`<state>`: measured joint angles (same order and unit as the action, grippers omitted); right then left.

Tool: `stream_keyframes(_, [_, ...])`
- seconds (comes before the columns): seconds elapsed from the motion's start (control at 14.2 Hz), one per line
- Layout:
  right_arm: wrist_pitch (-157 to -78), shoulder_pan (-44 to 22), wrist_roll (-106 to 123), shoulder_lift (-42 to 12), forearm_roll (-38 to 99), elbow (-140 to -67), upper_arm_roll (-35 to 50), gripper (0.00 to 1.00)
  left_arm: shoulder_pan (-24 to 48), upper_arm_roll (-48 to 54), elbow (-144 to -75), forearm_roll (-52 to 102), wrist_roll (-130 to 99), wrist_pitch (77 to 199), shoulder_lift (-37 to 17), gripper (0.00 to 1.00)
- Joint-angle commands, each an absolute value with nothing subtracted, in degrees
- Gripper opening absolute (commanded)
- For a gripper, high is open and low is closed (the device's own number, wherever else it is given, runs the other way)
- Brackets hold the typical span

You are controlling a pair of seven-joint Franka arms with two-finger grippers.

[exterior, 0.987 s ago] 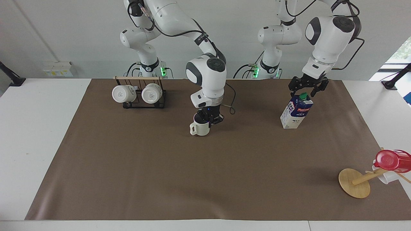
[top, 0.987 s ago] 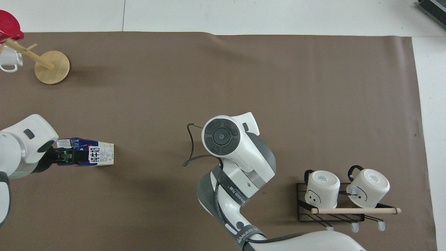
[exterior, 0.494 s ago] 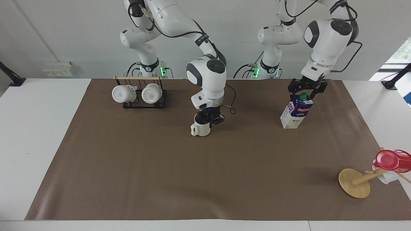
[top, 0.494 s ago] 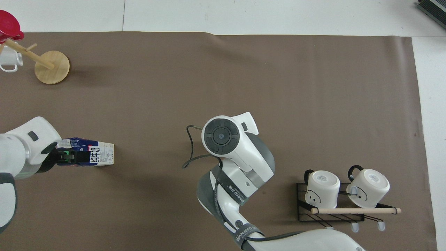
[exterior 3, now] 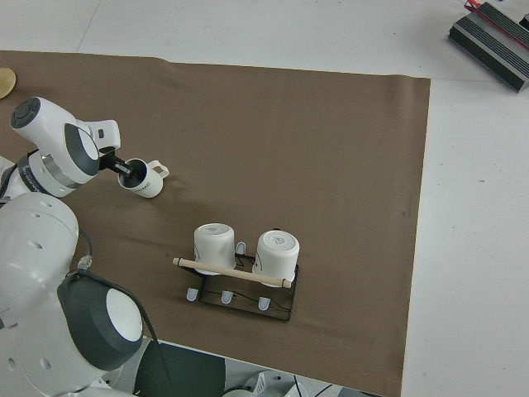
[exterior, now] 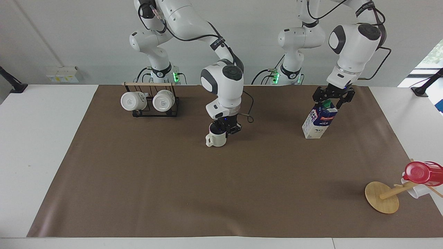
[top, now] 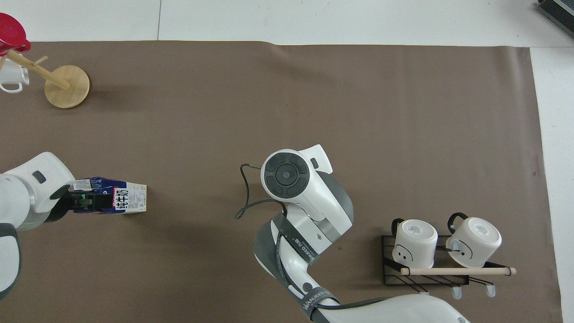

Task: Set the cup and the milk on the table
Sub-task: 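Carry the cup toward the table center with the right gripper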

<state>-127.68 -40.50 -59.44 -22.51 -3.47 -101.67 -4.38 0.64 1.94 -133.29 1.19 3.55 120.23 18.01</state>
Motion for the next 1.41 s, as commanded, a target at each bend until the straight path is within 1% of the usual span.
stream_keyframes(0.0, [-130.0,-40.3,-57.1,-22.4,-1.2,-102.5,-4.3,0.41,0.6,2.0,-135.6,0.4,4.3,122.7,19.2,1.00])
stream_keyframes(0.07, [-130.1,-40.3,-57.0,-22.4,-1.3,-102.5,-4.3,0.57,0.7,2.0,-135.6,0.4,4.3,122.8,19.2,1.00])
stream_keyframes(0.28, [-130.0,-40.3,-54.1,-22.4,-1.3,-102.4,-4.3,0.98,0.7,2.0,-136.8,0.4,4.3,123.9,19.1,1.00])
stream_keyframes(0.35, [-129.9,-40.2,-54.1,-22.4,-1.7,-102.3,-4.4,1.00,0.8,2.0,-136.8,0.4,4.3,123.9,19.1,1.00])
stream_keyframes(0.56, [-130.1,-40.0,-53.1,-22.2,-2.5,-101.6,-4.4,1.00,1.1,2.0,-136.8,0.4,4.3,124.0,19.0,1.00])
stream_keyframes(0.71, [-130.1,-39.6,-51.2,-20.8,-2.4,-101.3,-4.7,1.00,1.1,2.0,-136.8,0.4,4.3,123.9,19.0,1.00])
stream_keyframes(0.85, [-129.5,-37.9,-48.7,-18.0,-2.2,-101.3,-4.9,1.00,1.3,2.1,-136.8,0.4,4.3,123.8,19.0,1.00])
stream_keyframes(0.99, [-126.8,-35.6,-44.8,-14.3,-1.8,-101.5,-4.9,1.00,1.3,2.2,-136.8,0.4,4.3,123.7,19.0,1.00])
stream_keyframes(1.06, [-124.8,-34.3,-42.6,-12.8,-1.5,-101.4,-4.9,1.00,1.2,2.2,-136.8,0.4,4.3,123.6,19.0,0.95])
stream_keyframes(1.34, [-120.1,-30.0,-38.4,-8.7,-1.3,-101.4,-5.0,1.00,1.2,2.2,-136.8,0.4,4.4,123.6,19.0,0.87])
